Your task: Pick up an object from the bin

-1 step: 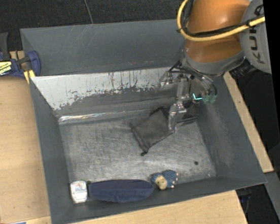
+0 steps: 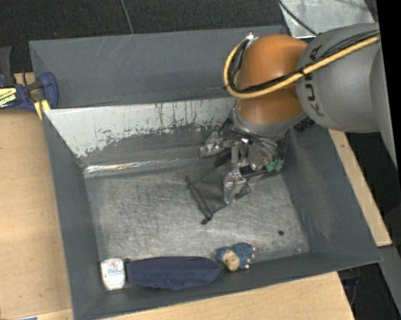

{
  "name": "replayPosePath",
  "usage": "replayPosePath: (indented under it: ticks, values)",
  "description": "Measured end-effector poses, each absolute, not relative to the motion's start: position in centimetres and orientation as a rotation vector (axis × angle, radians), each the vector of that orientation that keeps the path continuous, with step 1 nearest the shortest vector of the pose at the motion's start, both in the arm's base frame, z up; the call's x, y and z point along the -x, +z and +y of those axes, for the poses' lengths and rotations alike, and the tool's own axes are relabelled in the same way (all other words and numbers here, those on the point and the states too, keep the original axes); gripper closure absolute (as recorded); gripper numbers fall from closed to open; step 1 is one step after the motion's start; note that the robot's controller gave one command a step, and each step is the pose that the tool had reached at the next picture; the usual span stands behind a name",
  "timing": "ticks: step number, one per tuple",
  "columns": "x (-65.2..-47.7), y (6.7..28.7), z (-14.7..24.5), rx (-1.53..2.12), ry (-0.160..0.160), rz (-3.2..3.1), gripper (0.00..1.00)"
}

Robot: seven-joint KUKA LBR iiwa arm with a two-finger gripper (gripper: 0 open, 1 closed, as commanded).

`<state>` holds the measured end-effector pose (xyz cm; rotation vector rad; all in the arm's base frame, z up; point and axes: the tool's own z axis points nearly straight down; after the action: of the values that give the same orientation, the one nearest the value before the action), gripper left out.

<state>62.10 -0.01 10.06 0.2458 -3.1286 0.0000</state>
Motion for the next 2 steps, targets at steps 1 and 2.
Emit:
replayPosePath:
  ticks: [1, 2]
  values:
    - [-61.95, 7.34, 0.0, -0.24, 0.0, -3.141, 0.0]
    - [-62.4, 7.85, 0.16, -0.241, -0.003, -3.158, 1.0]
